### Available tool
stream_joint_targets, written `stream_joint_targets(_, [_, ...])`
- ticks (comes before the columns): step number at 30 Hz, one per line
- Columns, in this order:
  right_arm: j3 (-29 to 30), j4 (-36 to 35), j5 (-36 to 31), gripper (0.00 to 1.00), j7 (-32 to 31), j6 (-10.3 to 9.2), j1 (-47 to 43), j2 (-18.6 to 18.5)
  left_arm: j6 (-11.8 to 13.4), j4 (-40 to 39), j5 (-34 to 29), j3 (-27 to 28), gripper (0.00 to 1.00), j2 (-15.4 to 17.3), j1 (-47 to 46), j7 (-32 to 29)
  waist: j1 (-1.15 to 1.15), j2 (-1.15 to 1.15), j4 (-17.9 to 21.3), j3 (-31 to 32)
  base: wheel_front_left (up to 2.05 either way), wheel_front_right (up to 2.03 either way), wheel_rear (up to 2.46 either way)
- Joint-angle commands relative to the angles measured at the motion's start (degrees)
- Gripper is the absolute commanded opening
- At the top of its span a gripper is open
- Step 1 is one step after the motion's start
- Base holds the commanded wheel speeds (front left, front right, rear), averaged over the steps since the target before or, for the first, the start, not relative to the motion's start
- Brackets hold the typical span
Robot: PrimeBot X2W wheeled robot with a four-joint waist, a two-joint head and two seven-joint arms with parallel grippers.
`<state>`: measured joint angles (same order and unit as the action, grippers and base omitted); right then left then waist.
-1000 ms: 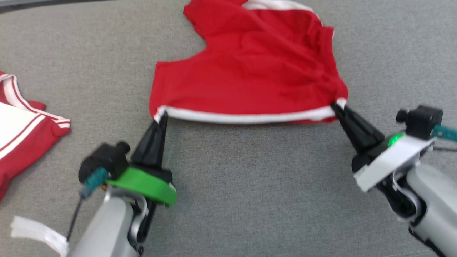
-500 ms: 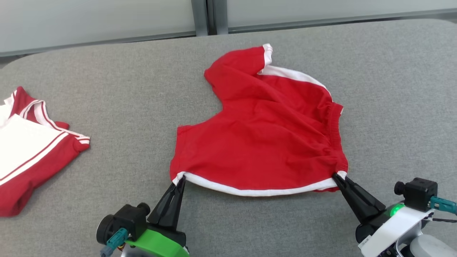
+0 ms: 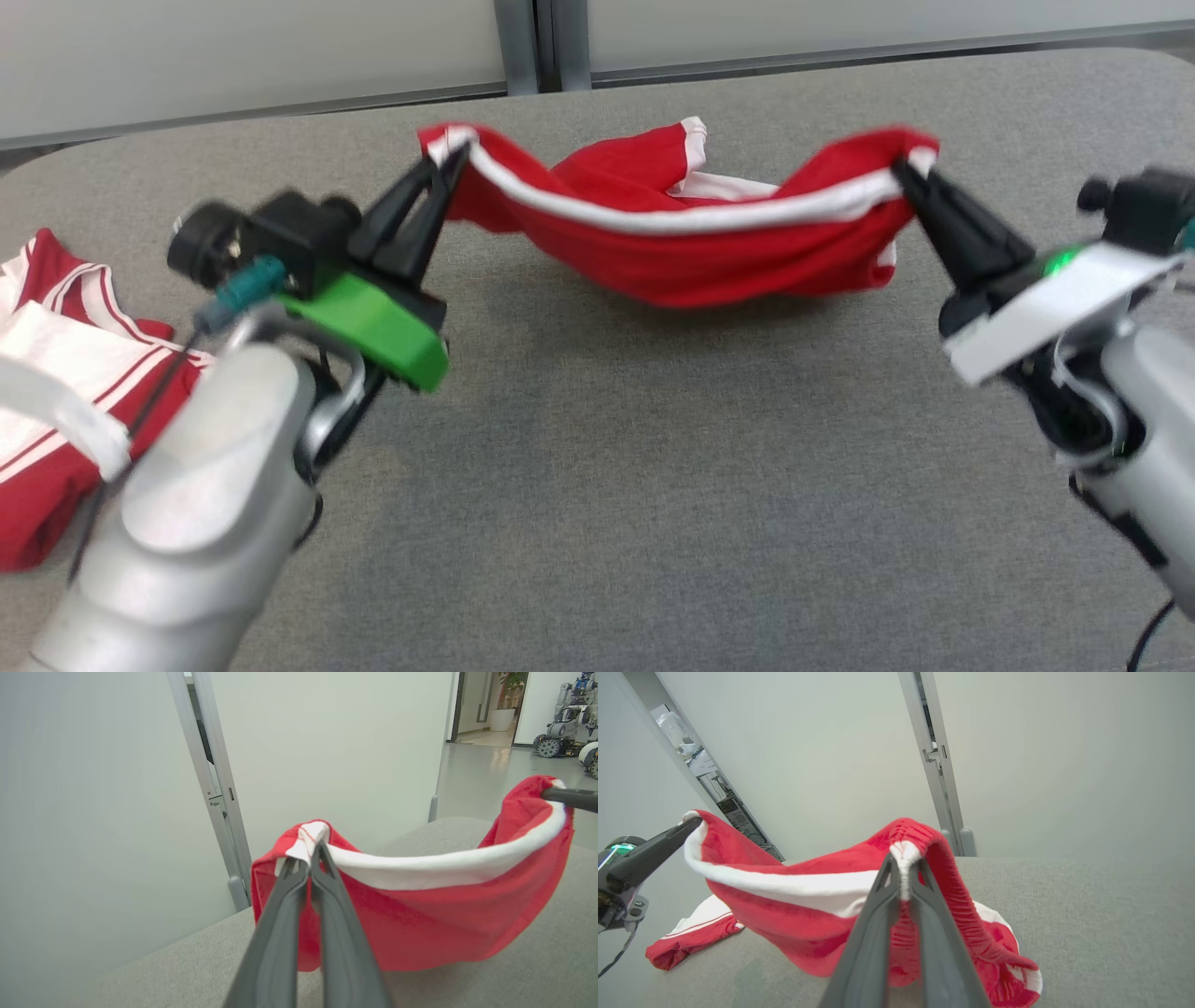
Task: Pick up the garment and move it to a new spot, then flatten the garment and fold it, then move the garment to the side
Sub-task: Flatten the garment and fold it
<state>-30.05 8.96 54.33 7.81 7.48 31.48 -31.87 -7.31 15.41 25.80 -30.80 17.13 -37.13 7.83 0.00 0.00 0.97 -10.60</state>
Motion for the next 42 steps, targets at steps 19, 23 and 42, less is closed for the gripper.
stream_joint_targets(19, [-10.9, 31.9, 1.1, 0.0, 1.1, 0.03, 55.8, 10.5, -0.2, 30.5, 15.2, -5.1, 0.0, -2.2, -55.3, 3.7, 0.0, 0.0, 3.3, -11.8, 0.0, 0.0, 0.0])
stream_joint_targets(23, [-15.2, 33.7, 2.9, 0.0, 2.9, 0.03, 55.8, 8.9, -0.2, 32.9, 17.4, -7.0, 0.0, -2.2, -55.0, 5.6, 0.0, 0.0, 2.9, -12.3, 0.0, 0.0, 0.0])
stream_joint_targets(42, [-19.5, 12.3, 9.5, 0.0, 7.4, 0.02, 23.0, -3.7, 1.8, 13.2, 17.6, 1.0, 0.0, 0.3, -13.7, 7.4, 0.0, 0.0, 1.5, -6.1, 0.0, 0.0, 0.0])
